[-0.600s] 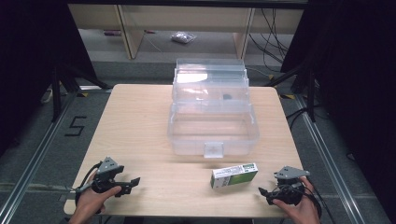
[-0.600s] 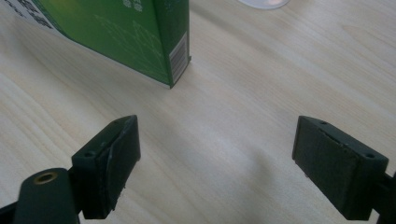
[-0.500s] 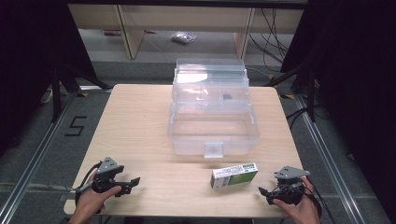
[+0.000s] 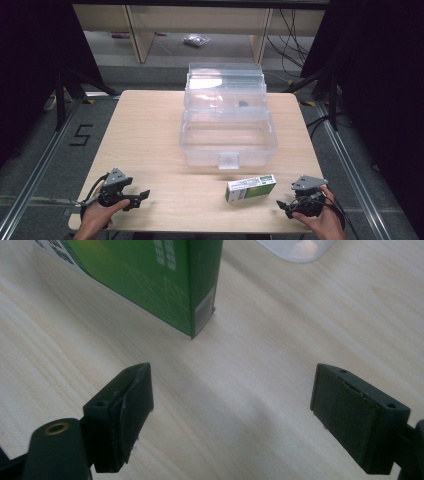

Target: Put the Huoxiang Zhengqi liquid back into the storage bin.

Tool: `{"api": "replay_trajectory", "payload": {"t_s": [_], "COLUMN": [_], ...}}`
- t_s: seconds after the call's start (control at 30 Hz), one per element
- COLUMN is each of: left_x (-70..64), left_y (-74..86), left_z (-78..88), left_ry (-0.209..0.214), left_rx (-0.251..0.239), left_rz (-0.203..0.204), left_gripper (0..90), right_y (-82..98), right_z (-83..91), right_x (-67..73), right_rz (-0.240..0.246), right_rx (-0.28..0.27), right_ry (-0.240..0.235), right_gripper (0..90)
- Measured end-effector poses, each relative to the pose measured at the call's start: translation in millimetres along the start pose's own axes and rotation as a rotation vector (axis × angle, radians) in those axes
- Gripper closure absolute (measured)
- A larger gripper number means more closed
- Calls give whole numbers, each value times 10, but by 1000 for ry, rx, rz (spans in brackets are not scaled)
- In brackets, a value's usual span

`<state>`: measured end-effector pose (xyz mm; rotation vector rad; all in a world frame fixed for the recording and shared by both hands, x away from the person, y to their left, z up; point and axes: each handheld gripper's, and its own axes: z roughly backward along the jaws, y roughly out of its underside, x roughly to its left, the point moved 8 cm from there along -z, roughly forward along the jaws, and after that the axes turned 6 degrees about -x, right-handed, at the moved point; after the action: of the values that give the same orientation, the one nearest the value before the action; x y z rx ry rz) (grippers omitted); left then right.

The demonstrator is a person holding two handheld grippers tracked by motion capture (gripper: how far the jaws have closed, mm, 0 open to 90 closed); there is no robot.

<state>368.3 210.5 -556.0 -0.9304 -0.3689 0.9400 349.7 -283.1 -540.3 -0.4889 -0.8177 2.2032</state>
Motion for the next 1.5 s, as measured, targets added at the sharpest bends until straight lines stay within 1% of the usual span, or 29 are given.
{"api": "replay_trajectory", "payload": {"t_s": [0.03,0.1,0.13,0.17,0.23,0.37,0.43,0.5,0.53,0.57,0.6,0.77,0.8,0.83,0.87,0.9,0.93,0.97,1.03,1.07,1.1,1.17,1.23,1.27,1.33,1.37,1.4,1.47,1.5], "left_x": [2,3,-21,1,1,-1,2,0,-2,-1,2,1,-23,-23,-23,-22,-20,-1,-2,0,2,-16,-12,7,6,-18,0,5,5], "left_y": [0,-2,-18,-1,1,1,0,1,5,1,-1,1,-17,-17,-17,-18,-18,-4,0,0,-3,-14,-13,3,3,-14,-5,1,1], "left_z": [2,3,-16,-3,2,1,-5,-4,1,-3,-3,-2,-22,-22,-22,-21,-25,-8,-2,-3,-10,-23,-22,3,3,-22,-10,2,2], "left_ry": [4,0,-4,0,2,3,1,1,3,2,0,3,1,1,2,1,3,1,4,4,6,3,2,3,3,1,3,2,2], "left_rx": [2,-1,-25,-6,0,1,-1,0,5,1,-1,0,-30,-30,-31,-29,-34,-11,-1,-1,-10,-30,-28,6,5,-29,-13,3,3], "left_rz": [-8,-1,31,2,-2,-4,0,0,-1,-2,0,-2,32,32,30,31,30,5,0,-3,-3,24,21,-2,-2,27,6,0,0], "left_gripper": [159,160,160,160,160,159,160,160,160,159,159,160,160,160,159,160,160,160,159,159,159,160,159,160,160,160,160,160,159], "right_y": [-38,-82,-136,-147,-177,-230,-266,-297,-310,-344,-386,-450,-475,-475,-493,-507,-507,-517,-528,-534,-551,-563,-585,-606,-627,-627,-661,-698,-708], "right_z": [18,36,47,82,111,133,176,166,187,188,199,196,196,196,201,176,188,198,175,194,179,192,183,165,196,196,200,191,200], "right_x": [-4,11,13,15,39,30,43,31,35,27,14,43,50,50,56,63,76,63,79,67,69,71,84,87,85,85,105,144,158], "right_rz": [24,35,48,52,38,48,60,72,78,91,128,142,153,153,161,157,151,168,156,177,176,188,189,193,217,217,237,222,218], "right_rx": [10,18,5,27,34,26,52,35,53,47,59,55,63,63,77,53,74,85,68,89,76,94,81,61,88,88,88,70,87], "right_ry": [-17,-18,-9,-17,-23,-16,-33,-25,-31,-30,-25,-18,-22,-22,-29,-20,-26,-32,-18,-34,-22,-33,-31,-31,-42,-42,-59,-79,-102], "right_gripper": [184,194,193,193,190,187,187,185,179,177,178,182,182,182,182,181,182,182,182,181,181,178,177,177,177,177,177,178,178]}}
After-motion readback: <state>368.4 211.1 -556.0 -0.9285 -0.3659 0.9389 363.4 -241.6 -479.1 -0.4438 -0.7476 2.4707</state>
